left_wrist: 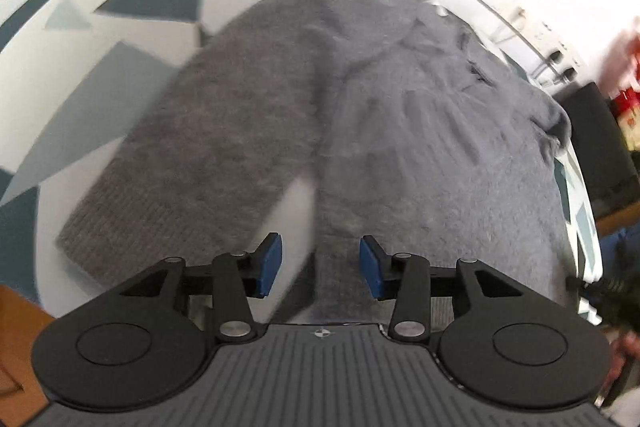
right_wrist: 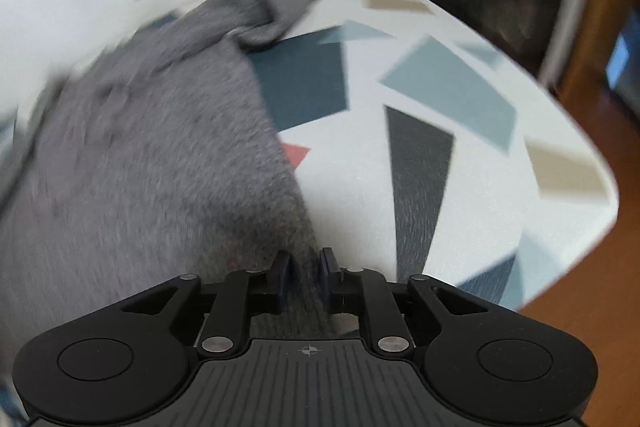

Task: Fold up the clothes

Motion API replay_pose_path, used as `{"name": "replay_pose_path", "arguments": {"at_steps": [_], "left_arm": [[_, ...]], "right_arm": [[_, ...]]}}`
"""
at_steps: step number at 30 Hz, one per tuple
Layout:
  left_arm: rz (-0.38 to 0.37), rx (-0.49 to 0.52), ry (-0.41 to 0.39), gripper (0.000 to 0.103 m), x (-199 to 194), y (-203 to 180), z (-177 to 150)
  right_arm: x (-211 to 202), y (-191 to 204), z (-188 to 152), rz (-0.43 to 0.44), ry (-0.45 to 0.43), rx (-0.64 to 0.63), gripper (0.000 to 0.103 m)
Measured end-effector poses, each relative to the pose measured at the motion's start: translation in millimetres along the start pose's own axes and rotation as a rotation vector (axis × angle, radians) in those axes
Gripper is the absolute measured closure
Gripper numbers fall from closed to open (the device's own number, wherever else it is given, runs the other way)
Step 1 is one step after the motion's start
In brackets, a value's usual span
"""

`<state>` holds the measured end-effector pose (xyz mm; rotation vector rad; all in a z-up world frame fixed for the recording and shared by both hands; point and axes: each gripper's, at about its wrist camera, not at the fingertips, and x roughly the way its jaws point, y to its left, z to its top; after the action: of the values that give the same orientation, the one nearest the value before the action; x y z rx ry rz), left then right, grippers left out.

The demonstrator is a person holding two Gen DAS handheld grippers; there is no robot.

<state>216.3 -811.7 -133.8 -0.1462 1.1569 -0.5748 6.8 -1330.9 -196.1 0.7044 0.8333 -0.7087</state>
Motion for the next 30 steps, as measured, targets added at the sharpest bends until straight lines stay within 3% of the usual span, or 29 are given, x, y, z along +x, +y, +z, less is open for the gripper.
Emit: {"name": "replay_pose_path", "arguments": {"at_steps": [1,2,3,4,7,9,11,12,15,17,19,22,30], "left_arm": [[-0.008,0.014,0.003,0.068,1.4,-6.4,-2.7],[-0.017,0.027,0.007,0.092,2.9,-12.7,-5.3],[-0.051,0.041,0.024,0.095,5.0,-17.7,-7.2],[-0.080,0.068,0.028,0.095,5.6,-24.9,-9.6],[-0.065,0.191,0.009,0.096,1.3,-44.1,-13.2],[-0.071,0.181,-0.001,0.096,-1.6,-41.4,-11.4],[-0.057,0.164,-0.004,0.096,-2.5,-35.2,-11.0],[-0.043,0.165,-0.005,0.096,-1.7,-32.2,-11.6],[-0.030,0.161,-0.008,0.098,-4.3,-22.3,-18.0],[-0.045,0.147,-0.004,0.098,-5.4,-17.1,-18.9],[-0.050,0.138,-0.001,0.098,-6.9,-12.5,-20.6],[-0.048,0.128,0.004,0.098,-8.8,-7.4,-23.7],[-0.050,0.119,0.029,0.098,-7.4,-1.9,-20.3]], "right_arm": [[-1.3,-3.7,-0.2,0.018,-0.003,0.056,0.076],[-2.5,-5.6,0.3,0.030,-0.004,0.098,0.073],[-3.3,-5.7,1.2,0.030,-0.004,0.124,0.067],[-3.8,-5.0,2.3,0.024,-0.004,0.141,0.064],[-8.3,-1.6,8.1,0.043,-0.017,0.192,0.062],[-14.7,5.9,12.3,0.075,-0.057,0.182,0.061],[-16.5,21.4,14.7,0.087,-0.083,0.098,0.056],[-15.1,31.5,15.2,0.082,-0.086,0.036,0.048],[-2.7,42.7,11.8,0.017,-0.104,-0.048,0.046],[6.5,48.1,8.9,-0.032,-0.118,-0.093,0.051],[14.2,49.4,5.6,-0.067,-0.129,-0.119,0.080],[15.6,39.9,-0.8,-0.058,-0.137,-0.128,0.095],[3.7,46.9,-24.7,-0.101,-0.104,-0.212,0.098]]}}
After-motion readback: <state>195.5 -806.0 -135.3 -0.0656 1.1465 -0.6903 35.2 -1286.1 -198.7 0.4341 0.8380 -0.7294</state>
